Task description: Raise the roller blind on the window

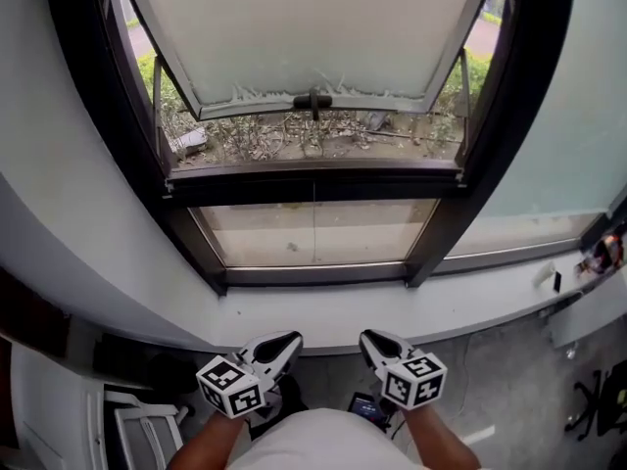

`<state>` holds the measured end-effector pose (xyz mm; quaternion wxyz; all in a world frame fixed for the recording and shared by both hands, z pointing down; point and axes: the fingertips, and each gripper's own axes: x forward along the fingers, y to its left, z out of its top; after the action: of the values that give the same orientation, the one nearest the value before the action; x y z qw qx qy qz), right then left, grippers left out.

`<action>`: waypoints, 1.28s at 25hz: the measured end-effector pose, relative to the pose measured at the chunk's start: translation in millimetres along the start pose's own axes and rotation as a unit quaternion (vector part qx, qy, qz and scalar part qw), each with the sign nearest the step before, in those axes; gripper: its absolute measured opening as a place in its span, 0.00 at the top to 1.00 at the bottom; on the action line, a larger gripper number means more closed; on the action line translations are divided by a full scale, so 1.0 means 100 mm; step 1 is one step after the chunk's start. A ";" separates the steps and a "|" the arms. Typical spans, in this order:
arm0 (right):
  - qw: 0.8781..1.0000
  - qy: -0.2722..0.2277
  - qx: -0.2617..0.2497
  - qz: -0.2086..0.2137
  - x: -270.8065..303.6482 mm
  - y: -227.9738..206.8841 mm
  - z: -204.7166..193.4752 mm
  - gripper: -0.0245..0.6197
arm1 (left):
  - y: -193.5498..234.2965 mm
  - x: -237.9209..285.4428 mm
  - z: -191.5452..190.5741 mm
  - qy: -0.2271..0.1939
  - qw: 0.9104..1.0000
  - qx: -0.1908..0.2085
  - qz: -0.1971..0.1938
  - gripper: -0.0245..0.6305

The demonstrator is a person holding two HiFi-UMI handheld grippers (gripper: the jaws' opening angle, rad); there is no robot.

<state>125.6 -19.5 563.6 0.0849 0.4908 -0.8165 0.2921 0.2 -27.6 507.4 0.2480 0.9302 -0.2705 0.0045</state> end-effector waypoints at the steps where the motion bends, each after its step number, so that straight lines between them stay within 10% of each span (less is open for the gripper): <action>1: 1.000 0.000 0.002 -0.003 0.07 0.00 0.04 0.92 | 0.08 0.02 0.05 0.001 1.000 0.001 -0.002 0.93; 32: 0.999 0.016 -0.025 -0.016 1.28 0.29 0.49 0.92 | 1.34 -0.24 0.58 0.010 1.000 0.021 0.019 0.93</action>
<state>44.0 -133.2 566.8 0.1150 0.4971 -0.8139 0.2777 -95.8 -140.4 515.0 0.2313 0.9298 -0.2853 0.0241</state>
